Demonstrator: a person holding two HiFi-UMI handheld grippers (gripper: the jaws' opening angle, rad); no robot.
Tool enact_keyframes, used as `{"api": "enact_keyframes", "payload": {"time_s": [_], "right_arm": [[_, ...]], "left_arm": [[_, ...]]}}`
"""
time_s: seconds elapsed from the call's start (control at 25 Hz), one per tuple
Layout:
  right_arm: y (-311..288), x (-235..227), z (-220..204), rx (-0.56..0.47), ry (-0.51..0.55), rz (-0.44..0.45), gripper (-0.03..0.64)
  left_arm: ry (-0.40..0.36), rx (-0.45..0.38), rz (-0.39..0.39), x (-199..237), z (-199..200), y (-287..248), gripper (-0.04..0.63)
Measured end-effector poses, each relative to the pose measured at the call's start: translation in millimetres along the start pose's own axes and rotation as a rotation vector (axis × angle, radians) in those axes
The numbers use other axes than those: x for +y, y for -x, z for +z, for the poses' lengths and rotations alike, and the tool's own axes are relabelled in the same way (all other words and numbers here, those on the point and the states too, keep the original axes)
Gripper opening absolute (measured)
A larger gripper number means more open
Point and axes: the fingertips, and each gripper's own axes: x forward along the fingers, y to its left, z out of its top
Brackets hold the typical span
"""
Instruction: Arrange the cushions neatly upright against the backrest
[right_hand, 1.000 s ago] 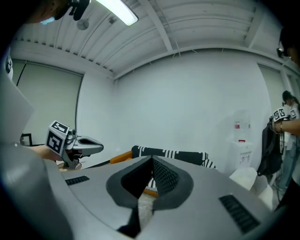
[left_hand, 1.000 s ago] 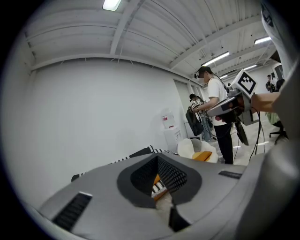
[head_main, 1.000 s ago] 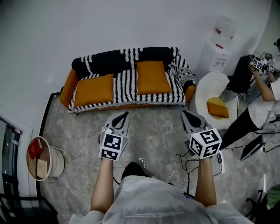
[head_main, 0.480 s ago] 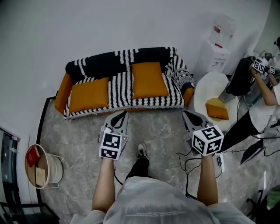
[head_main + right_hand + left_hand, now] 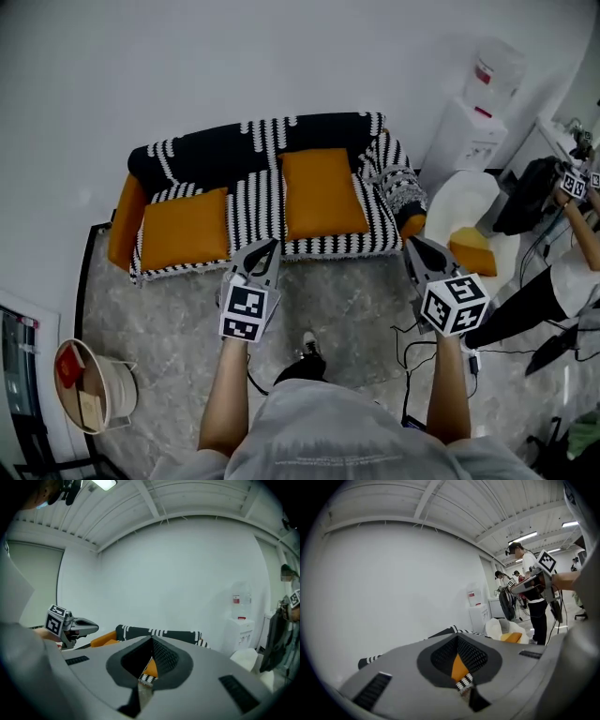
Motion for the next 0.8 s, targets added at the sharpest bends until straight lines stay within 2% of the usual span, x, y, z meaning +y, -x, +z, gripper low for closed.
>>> {"api": "enact_keyframes", "payload": {"time_s": [0.24, 0.48, 0.68, 0.8], "right_arm": [[-77, -37, 6, 0.059, 0.028, -0.06, -0.005], [-130, -66, -8, 0.135, 0.019, -0.12, -0.005], [-165, -85, -40, 0.229, 0.005, -0.141, -0.005], [-188, -99, -60, 0.269, -0.001, -0.148, -0.005]], "left_arm": [[-0.002, 0.027, -0.013, 51, -8, -71, 0.017], [-0.012, 0.094, -0.075, 80, -36, -122, 0.023], [0.018, 0.146, -0.124, 89, -66, -155, 0.029], [0.066, 0.167, -0.129, 98, -87, -178, 0.056]]}}
